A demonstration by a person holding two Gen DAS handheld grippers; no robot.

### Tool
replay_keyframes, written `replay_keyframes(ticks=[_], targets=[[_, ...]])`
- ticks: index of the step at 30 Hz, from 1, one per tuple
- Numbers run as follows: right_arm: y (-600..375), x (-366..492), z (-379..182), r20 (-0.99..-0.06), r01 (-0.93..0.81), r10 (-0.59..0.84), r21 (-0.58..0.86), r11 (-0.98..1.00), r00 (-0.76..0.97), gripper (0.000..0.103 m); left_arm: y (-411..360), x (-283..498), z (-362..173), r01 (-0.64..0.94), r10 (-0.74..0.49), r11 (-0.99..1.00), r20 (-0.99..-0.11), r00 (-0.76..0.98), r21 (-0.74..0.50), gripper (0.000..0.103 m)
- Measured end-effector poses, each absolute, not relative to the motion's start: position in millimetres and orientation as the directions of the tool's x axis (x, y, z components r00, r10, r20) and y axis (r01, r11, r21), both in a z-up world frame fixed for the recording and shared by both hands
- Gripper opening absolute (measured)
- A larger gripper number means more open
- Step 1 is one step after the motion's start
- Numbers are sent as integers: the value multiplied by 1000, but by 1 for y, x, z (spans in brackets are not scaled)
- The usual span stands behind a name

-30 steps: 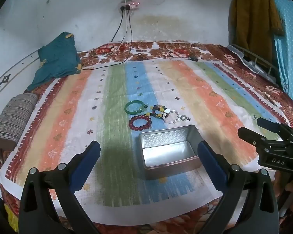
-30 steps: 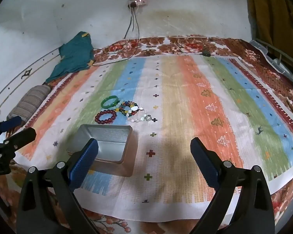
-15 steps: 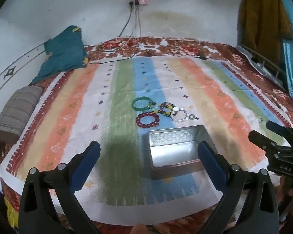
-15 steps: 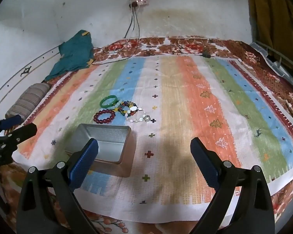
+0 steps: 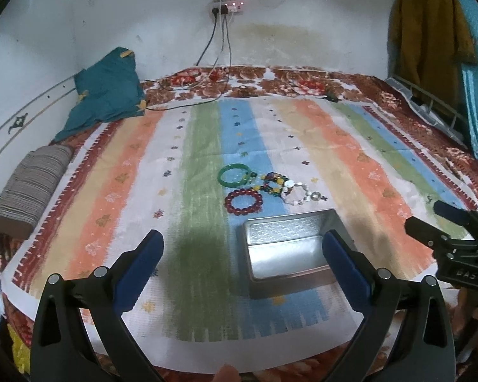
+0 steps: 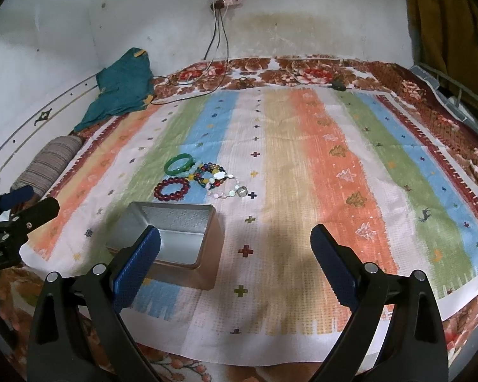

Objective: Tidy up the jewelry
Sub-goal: 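Move both tools forward toward the bracelets beside the silver tin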

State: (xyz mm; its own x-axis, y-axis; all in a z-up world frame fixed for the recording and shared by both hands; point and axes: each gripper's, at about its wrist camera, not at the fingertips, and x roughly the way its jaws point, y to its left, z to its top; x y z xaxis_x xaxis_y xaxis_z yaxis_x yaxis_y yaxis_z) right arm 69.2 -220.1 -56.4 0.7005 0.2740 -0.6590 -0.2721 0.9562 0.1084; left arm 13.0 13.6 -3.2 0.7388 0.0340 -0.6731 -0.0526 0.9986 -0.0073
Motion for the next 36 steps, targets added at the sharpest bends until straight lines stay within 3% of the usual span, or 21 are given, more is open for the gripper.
replay_keyframes(ticks=[36], targets=[[-195,139,-46,-663,-293,256,59,954,703,96,33,103,4,-119,89,993,-719,690,10,98]])
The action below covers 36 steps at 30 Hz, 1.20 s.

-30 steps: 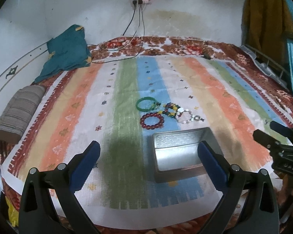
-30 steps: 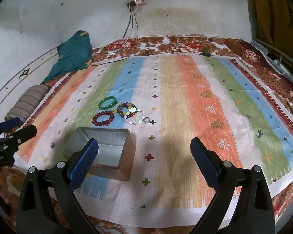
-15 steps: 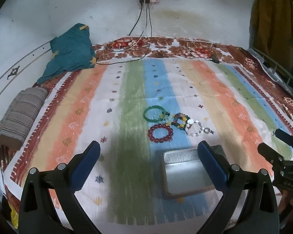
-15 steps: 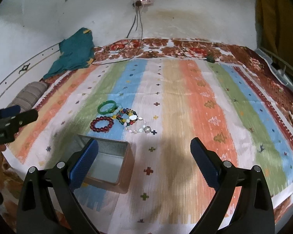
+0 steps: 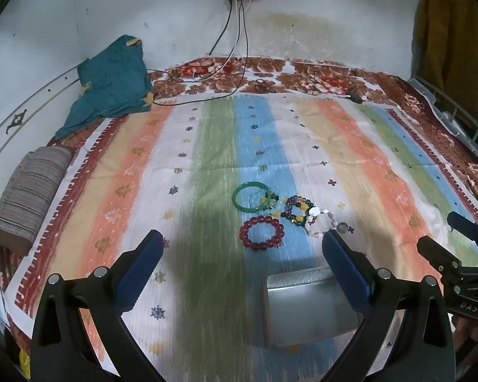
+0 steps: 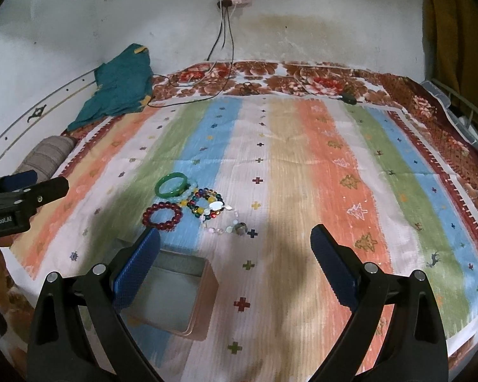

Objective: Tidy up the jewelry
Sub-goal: 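Move both tools forward toward the bracelets beside the silver tin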

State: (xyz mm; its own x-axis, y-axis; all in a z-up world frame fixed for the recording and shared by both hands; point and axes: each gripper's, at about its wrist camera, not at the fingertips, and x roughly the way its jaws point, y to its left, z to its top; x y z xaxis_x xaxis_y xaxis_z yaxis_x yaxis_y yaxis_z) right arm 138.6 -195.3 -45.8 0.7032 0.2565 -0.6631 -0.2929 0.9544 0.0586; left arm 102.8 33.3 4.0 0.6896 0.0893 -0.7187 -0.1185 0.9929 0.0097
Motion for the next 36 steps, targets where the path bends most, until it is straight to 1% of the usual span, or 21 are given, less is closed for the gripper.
replay_keyframes(ticks=[10,26,32,36], targets=[[-198,162,-51,-683,-273,247,73,959,687,96,32,129,-1,-122,89,992,-744,662,10,98],[-193,183,-55,-684,-272,236,57,961,690,96,24,164,-10,-100,118,993,-741,661,69,98],[-191,196,-60,-699,-262,239,76,962,674,96,28,178,-17,-98,116,993,-754,646,69,98],[-190,204,-65,-707,-258,226,64,964,670,96,31,186,-21,-112,124,991,-762,636,68,98]])
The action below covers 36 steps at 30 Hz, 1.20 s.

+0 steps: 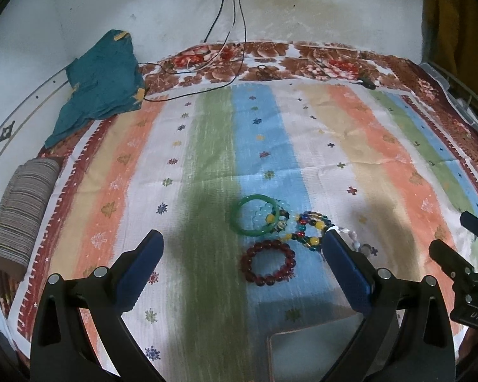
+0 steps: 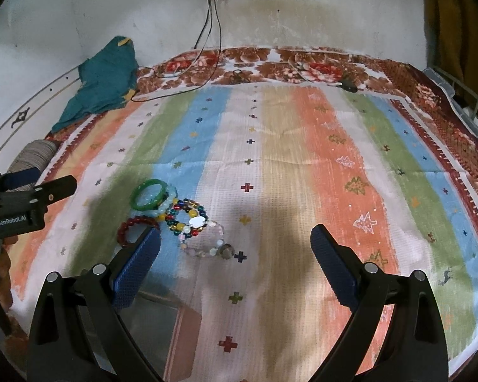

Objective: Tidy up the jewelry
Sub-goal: 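Move both tools forward toward the bracelets beside the silver tin, then close the left tool on the green bangle while the right tool grasps the clear bead bracelet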

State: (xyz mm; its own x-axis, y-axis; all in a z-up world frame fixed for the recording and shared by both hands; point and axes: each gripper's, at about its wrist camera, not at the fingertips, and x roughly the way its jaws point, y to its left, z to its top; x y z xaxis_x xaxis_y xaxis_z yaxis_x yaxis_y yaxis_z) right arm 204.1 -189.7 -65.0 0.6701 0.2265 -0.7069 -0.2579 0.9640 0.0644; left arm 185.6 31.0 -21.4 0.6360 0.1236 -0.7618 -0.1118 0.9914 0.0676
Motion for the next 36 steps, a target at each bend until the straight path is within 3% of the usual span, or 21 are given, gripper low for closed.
replay_keyframes(ticks=[36], targets=[[-159,264,-113,-794,-301,202,25,953,573,96,59,257,-74,-138,137,988,-838,529,75,98]])
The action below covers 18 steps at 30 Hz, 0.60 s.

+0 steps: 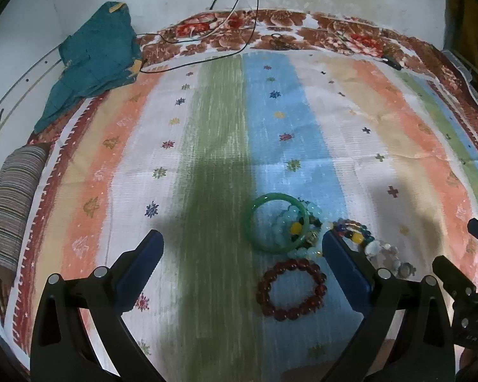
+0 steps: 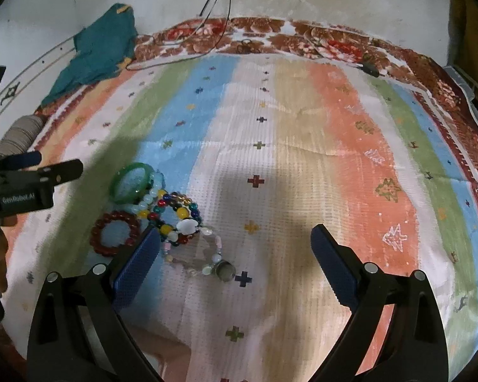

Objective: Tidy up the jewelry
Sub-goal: 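Close the left tool on the green bangle while the right tool grasps the clear bead bracelet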

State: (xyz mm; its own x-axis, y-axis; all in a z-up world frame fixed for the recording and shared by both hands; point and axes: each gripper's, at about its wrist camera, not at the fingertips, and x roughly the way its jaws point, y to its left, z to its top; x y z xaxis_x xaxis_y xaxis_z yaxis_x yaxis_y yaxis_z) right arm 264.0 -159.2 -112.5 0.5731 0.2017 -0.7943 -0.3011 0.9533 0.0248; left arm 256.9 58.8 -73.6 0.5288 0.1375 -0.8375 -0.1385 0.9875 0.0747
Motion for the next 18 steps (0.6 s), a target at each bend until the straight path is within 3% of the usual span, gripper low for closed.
replay_keyframes(ticks=[18], targets=[[-155,291,-148,-863,-281,149,9,960,483,96,81,294,-128,-174,87,985,-907,412,15,96]])
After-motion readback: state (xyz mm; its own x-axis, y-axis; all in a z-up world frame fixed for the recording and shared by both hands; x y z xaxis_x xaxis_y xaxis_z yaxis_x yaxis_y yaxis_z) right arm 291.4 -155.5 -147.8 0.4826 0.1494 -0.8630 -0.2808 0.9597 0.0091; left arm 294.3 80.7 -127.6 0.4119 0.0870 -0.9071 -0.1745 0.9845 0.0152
